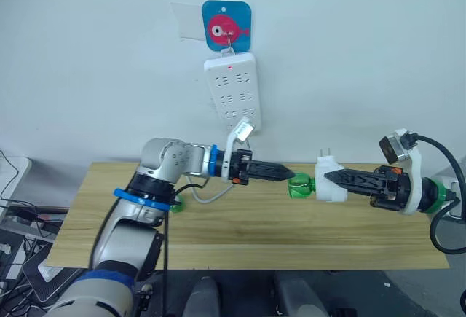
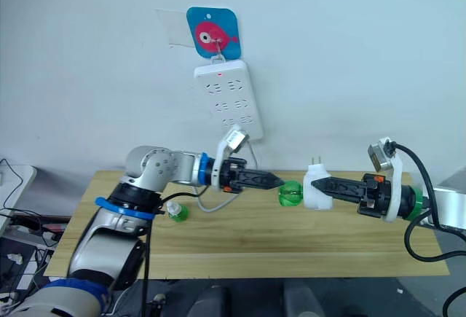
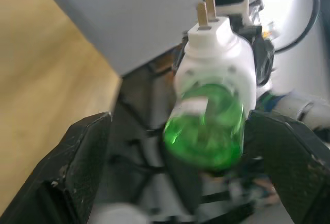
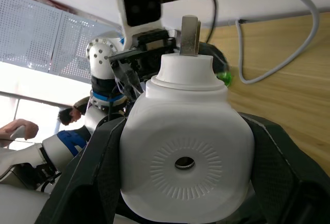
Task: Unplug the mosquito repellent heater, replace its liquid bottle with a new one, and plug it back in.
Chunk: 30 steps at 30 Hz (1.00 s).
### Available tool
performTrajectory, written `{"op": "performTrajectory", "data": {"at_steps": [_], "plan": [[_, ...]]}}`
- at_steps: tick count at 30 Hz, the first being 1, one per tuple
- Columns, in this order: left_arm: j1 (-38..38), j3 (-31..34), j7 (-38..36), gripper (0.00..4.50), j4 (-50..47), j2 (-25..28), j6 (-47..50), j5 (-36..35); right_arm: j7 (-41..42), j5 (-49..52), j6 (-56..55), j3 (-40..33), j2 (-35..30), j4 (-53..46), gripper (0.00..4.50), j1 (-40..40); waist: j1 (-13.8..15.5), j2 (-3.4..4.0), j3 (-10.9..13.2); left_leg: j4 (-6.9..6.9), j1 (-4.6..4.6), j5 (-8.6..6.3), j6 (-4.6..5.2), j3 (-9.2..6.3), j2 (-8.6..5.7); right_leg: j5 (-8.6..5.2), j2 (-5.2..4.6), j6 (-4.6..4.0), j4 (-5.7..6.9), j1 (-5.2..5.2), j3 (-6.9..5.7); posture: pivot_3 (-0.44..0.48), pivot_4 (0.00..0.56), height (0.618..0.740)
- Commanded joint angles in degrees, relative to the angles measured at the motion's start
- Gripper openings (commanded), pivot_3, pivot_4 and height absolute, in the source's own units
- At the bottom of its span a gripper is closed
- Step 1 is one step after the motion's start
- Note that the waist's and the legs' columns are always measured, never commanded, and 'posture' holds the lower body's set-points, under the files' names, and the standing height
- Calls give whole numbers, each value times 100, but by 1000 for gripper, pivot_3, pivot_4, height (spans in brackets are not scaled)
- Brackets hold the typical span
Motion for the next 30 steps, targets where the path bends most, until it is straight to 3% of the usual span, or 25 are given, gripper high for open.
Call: {"op": "performTrajectory", "data": {"at_steps": [1, 4, 8, 11, 16, 22, 30], "plan": [[162, -259, -1052, 4469, -783, 288, -1896, 761, 50, 151, -49, -259, -6, 72, 2945, -3, 14, 1, -1, 1, -2, 0, 0, 1, -1, 0, -1, 0, -1, 0, 0, -70, 140, 740], [365, -404, -1381, 4469, -935, 342, -3280, 1446, 16, 151, -52, -287, 15, 152, 2945, -29, 52, 1, -1, 2, -2, 0, -1, 7, -4, 1, -7, -1, -3, 0, 4, -59, 140, 740], [855, -284, -1594, 4469, -386, -124, -6642, 2491, -6, 151, -73, -309, 45, 201, 2945, -110, 124, 5, -4, 2, -1, -1, 1, 9, -4, 1, -7, -2, -3, 0, 5, -58, 137, 740], [943, -72, -1538, 4469, 270, -664, -8924, 2881, -36, 151, -75, -327, 112, 247, 2945, -173, 179, 5, -5, 5, -1, -12, 21, 13, -4, 4, -7, -5, -2, 0, 8, -66, 142, 740], [839, 40, -1476, 4469, 1200, -1221, -11714, 3104, -94, 151, -62, -394, 255, 213, 2945, -217, 211, 5, -5, 10, -3, -13, 23, 14, -4, 9, -7, -5, -2, 0, 10, -77, 146, 740], [490, 37, -1173, 4469, 2434, -1398, -13578, 3215, -59, 151, -35, -476, 435, 67, 2945, -246, 181, 5, -6, 12, -2, -12, 24, 13, -4, 12, -6, -3, 1, 0, 10, -85, 152, 740], [166, -123, -320, 4469, 3263, -1538, -14256, 3769, -41, 151, -58, -452, 553, -148, 2945, -238, 150, 5, -6, 13, -3, -13, 25, 9, -5, 13, -6, -2, 2, 1, 8, -95, 161, 740]]}}
